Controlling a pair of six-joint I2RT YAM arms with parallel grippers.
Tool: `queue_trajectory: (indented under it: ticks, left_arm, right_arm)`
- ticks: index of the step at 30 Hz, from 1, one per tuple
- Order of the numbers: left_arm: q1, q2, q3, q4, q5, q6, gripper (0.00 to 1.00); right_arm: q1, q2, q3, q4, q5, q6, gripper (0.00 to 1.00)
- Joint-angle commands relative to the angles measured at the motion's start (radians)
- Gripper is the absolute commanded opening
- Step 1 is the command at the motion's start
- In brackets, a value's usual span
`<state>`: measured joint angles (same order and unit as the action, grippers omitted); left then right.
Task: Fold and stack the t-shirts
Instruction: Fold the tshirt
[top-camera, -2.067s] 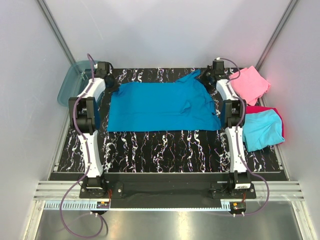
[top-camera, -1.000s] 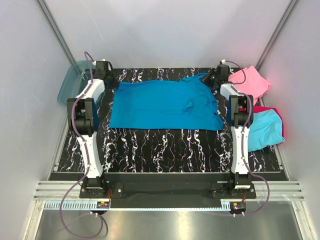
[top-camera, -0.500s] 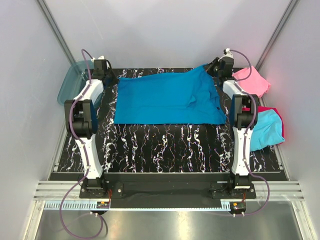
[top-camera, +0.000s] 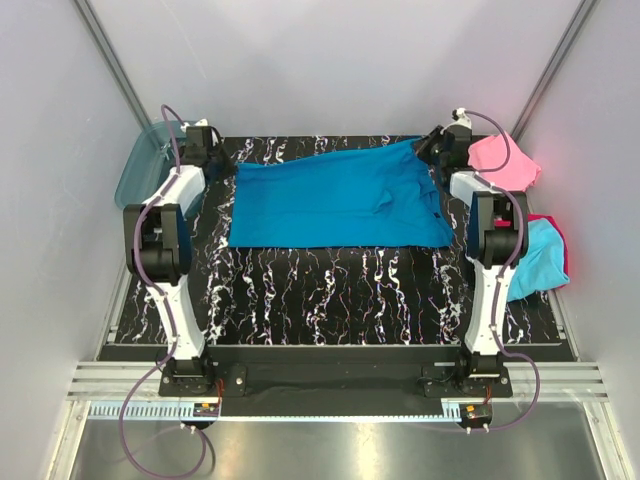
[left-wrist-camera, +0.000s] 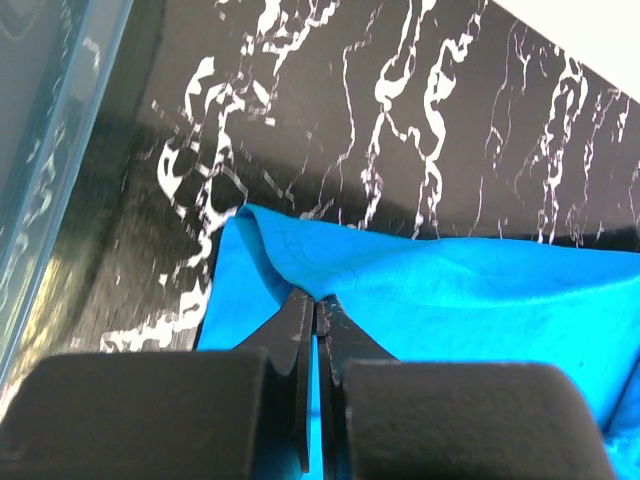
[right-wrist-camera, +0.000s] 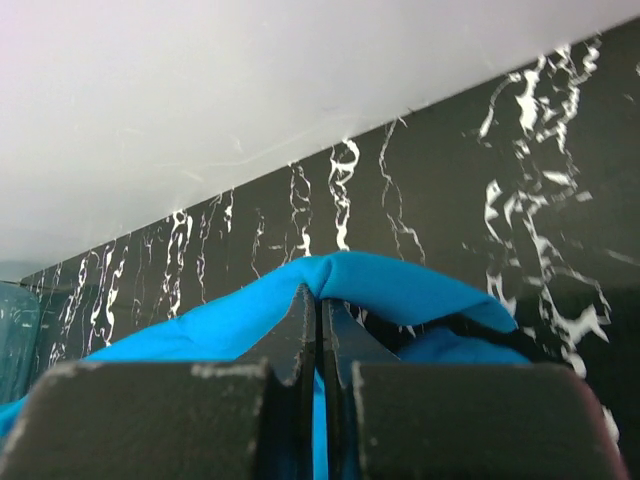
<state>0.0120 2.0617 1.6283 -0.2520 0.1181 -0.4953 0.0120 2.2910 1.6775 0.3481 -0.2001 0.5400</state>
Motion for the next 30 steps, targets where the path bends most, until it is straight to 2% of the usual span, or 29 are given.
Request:
queue_trajectory:
  ticks: [1, 15, 21, 30]
  left_arm:
    - [-0.003, -0.127, -0.027, 0.042, -0.027, 0.006, 0.0]
    - [0.005, -0.23, -0.203, 0.013, -0.098, -0.003, 0.0]
    - [0.005, -0.25, -0.261, 0.013, -0.115, -0.014, 0.0]
    - [0.016, -0.291, -0.295, -0.033, -0.204, -0.019, 0.0]
  right_arm:
    - [-0.006, -0.14, -0.07, 0.1, 0.05, 0.014, 0.0]
    - [-0.006, -0.369, -0.442, 0.19, 0.116, 0.064, 0.0]
    - [-0.006, -0.393, -0.587, 0.247, 0.149, 0.107, 0.0]
    - [-0.007, -0.432, -0.691, 0.23, 0.235, 0.172, 0.0]
